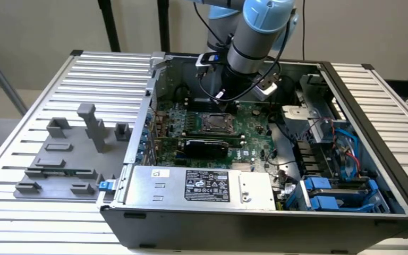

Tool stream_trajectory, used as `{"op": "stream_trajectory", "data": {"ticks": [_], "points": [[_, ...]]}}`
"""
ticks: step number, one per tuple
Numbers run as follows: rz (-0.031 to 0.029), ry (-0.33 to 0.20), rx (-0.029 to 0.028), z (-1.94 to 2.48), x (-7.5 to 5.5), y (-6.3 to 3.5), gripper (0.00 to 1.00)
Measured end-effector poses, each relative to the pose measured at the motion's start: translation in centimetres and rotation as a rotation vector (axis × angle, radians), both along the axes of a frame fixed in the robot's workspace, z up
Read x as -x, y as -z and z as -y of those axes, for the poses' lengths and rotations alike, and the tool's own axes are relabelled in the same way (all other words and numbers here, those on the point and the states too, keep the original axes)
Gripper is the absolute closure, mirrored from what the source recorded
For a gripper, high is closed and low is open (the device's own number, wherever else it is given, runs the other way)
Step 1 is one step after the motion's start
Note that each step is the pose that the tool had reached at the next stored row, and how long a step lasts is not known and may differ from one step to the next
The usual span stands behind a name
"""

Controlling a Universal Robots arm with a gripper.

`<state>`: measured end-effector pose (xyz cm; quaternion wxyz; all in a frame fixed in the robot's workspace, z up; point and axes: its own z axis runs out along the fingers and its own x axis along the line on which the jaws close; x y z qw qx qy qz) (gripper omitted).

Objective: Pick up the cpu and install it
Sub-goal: 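Install the second cpu locking lever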

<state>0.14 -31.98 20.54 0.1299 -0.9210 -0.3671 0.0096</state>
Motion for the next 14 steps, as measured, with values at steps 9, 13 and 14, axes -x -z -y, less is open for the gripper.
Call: {"op": "stream_trajectory", "data": {"ticks": [9, 13, 14], "points": [[-0.0001, 0.0, -0.0002, 1.04, 0.0, -1.33, 0.89], [0.0001, 0.0, 0.0004, 2.06, 0.1, -1.99, 0.89], [0.0003, 0.0, 0.0004, 2.3, 0.1, -2.09, 0.89]]}}
